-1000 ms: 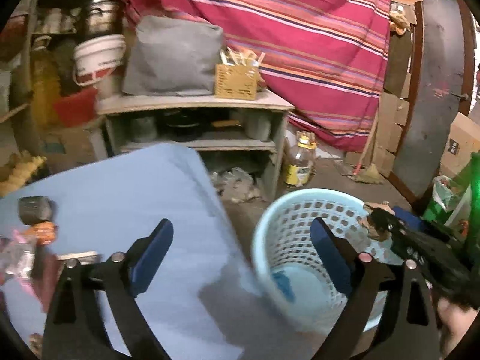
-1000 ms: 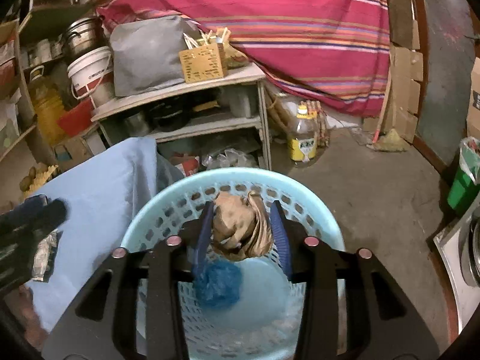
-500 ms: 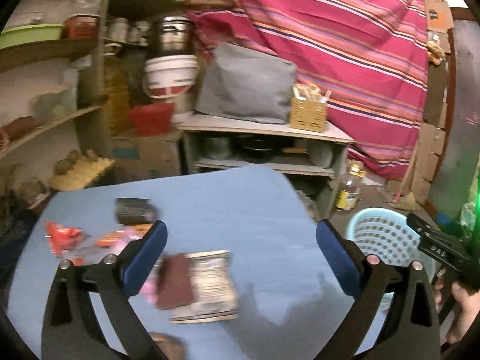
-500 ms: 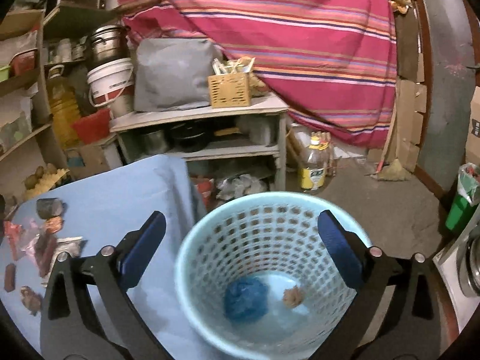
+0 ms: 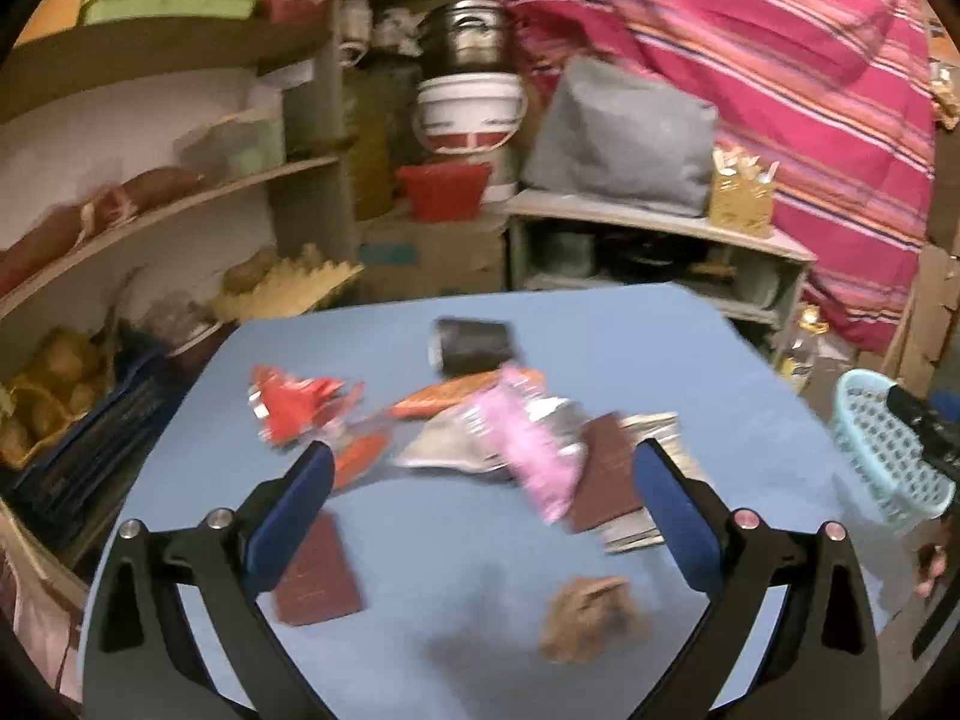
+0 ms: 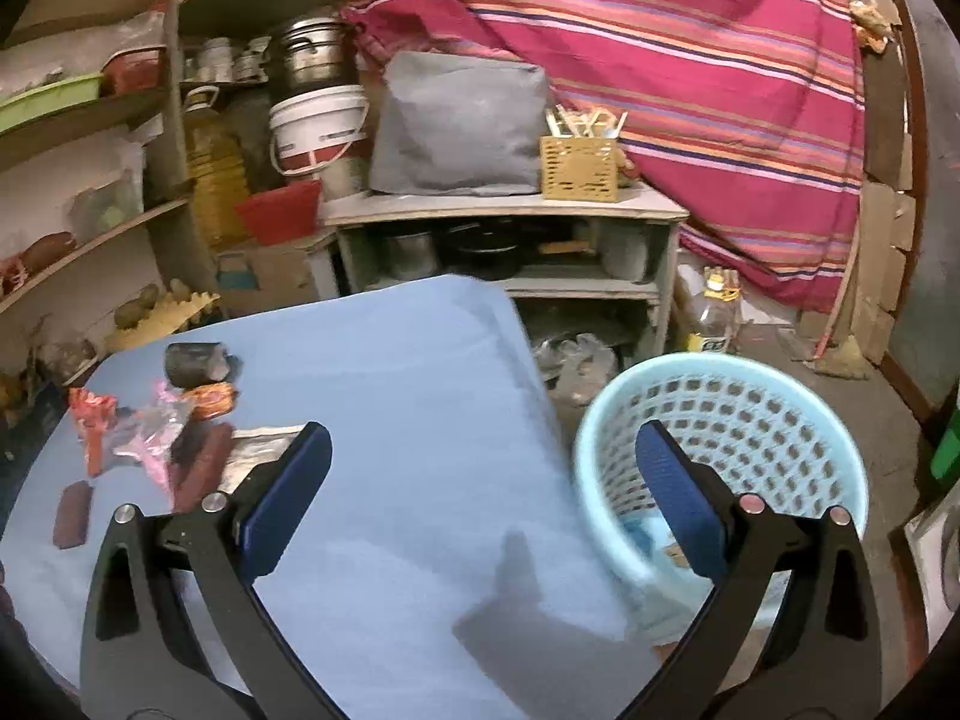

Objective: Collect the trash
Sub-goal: 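Move both tools back over the trash pile on the table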

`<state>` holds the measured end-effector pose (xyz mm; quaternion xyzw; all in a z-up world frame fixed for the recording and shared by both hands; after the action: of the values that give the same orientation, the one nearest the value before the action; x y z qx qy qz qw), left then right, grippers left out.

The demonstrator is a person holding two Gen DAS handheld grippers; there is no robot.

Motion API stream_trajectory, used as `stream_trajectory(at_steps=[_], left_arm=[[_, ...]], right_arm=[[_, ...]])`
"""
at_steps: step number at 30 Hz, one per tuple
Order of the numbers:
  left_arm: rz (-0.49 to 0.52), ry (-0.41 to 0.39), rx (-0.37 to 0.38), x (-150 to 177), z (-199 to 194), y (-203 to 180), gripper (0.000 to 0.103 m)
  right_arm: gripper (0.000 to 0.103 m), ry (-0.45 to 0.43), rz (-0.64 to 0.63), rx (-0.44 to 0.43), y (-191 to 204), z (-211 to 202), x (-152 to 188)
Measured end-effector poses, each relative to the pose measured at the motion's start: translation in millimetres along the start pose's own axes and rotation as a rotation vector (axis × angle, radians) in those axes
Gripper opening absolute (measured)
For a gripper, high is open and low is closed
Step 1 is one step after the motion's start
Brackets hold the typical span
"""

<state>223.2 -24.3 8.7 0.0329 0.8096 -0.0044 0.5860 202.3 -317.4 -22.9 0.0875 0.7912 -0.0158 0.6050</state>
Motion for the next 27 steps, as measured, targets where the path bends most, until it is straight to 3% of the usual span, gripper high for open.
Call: stream_trajectory(at_steps=[14, 27], left_arm=[[-0.041, 0.072, -0.113, 51.3, 4.2, 105.2, 0.097], [-0.077, 0.138, -0.139, 75.2, 16.1, 145.5, 0.097]], right_arm=[[0.099, 0.102, -0.093, -0.101, 102.3, 10.8, 46.4], [0.099, 0.131, -0.216, -0.267, 205.6, -8.8, 91.8]])
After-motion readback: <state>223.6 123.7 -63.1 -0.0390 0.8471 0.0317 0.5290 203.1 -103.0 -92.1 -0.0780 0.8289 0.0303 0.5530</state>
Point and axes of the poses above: each gripper's, at about its wrist camera, not at the fingertips, and z roughly the way its jaws point, y to its left, x to its underside, the point moved 7 cm from there along z, roughly the way its jaws point, and after that the axes turned 14 degrees about -y, right-handed, at the moved point
